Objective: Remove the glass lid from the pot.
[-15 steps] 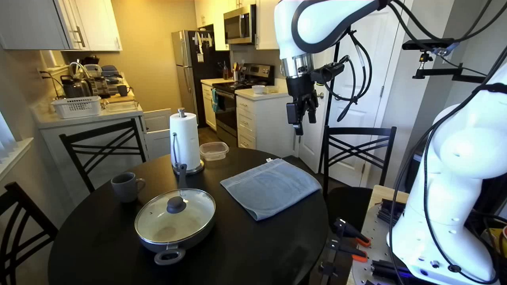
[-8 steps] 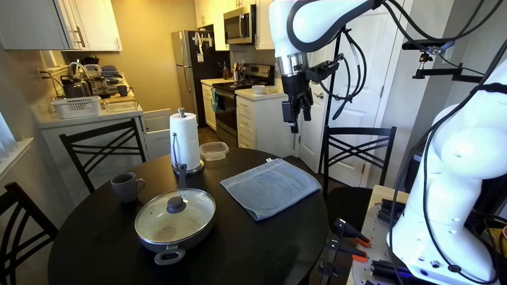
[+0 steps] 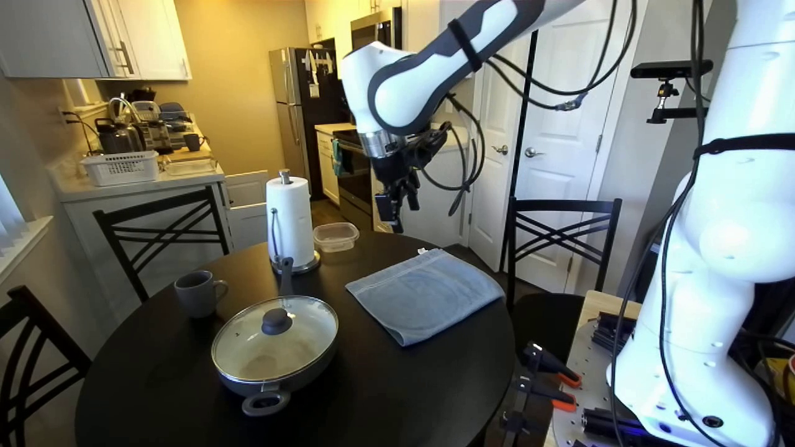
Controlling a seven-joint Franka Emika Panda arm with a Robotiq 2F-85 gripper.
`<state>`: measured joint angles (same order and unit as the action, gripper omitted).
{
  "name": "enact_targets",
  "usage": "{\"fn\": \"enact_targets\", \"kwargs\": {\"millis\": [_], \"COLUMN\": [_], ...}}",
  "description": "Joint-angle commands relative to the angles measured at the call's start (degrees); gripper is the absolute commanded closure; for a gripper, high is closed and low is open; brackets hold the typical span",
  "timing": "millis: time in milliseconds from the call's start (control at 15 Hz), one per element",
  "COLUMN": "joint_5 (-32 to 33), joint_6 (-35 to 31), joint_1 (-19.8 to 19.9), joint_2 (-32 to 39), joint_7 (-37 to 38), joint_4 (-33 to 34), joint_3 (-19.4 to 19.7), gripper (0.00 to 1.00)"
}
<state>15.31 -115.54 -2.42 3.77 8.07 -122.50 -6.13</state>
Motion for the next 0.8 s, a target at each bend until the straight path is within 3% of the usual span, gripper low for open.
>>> {"fn": "enact_targets", "kwargs": {"millis": [0, 267, 733], "joint_5": [5.84, 9.5, 2.11], "joint_6": [-2.58, -4.92, -5.15], "joint_1": [-3.29, -8.11, -10.7], "joint_2": [14.21, 26.44, 39.55], "joint_7": [1.1, 1.04, -5.8], "joint_4": [12.56, 24.53, 39.35], "joint_3": [0.29, 1.81, -0.06], "gripper": [0.0, 0.0, 0.0]}}
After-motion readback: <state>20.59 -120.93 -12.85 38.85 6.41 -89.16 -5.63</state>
